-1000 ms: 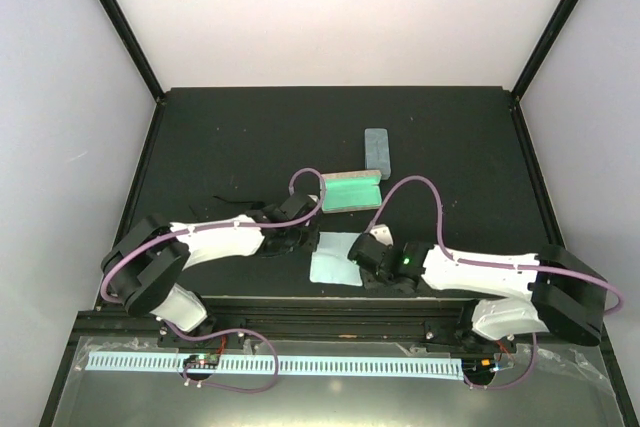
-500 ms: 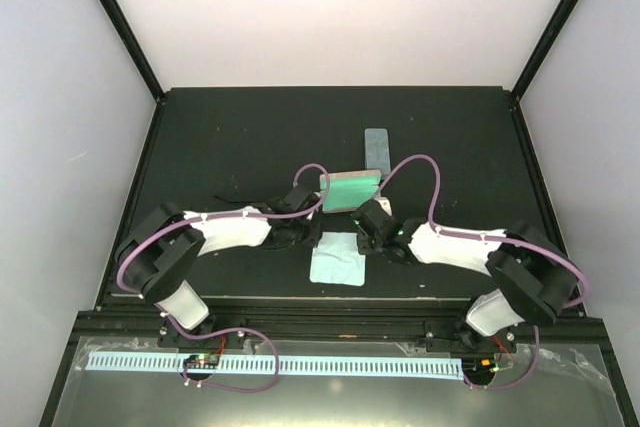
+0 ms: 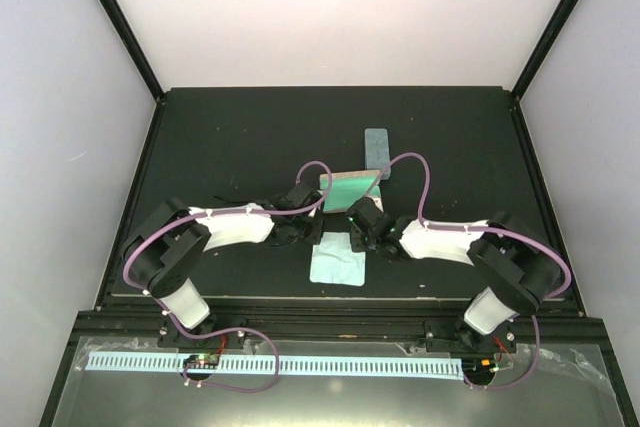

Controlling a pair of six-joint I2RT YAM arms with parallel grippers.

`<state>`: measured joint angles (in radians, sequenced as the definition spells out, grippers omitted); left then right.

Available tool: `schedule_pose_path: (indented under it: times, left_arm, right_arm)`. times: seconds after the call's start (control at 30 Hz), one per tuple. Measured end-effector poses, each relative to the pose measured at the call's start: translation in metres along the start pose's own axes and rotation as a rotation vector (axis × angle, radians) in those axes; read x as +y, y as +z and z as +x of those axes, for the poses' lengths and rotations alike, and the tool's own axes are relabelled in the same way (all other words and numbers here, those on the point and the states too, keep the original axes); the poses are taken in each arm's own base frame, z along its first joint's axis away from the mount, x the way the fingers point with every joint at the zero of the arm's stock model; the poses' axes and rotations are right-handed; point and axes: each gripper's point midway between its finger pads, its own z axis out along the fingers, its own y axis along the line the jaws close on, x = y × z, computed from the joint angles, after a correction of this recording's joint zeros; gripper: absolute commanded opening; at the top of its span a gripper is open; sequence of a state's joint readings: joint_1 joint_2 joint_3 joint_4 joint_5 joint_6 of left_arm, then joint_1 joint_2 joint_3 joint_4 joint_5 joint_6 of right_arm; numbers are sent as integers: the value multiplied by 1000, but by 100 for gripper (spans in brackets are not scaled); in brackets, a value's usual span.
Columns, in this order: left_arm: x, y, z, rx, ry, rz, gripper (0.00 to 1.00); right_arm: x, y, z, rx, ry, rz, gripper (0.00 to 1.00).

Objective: Organize the sunglasses
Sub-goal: Fold the glasses cleaning cloth at the center of the board.

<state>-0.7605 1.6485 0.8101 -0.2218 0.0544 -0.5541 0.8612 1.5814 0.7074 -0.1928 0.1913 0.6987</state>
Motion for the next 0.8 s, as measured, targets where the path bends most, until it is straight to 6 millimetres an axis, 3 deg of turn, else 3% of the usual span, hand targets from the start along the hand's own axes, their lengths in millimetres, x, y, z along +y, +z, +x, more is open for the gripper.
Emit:
schedule_pose_path:
  times: [0.17,0.3,0.6,0.8]
  left_arm:
    - [0,2,0,5,1,1,2]
    - [-1,3,0,5,1,5,2]
    - [-3,2,-1,5,3,11,2]
    - [-12,-12,-9,-30,25,53,2]
  right_arm:
    - [4,2,-1,2,-6,-16,8]
    - [5,2,0,6,-8,-21,1]
    - [7,1,0,11,-7,-34,1]
    - [13,-16,-13,-36,8,-67,1]
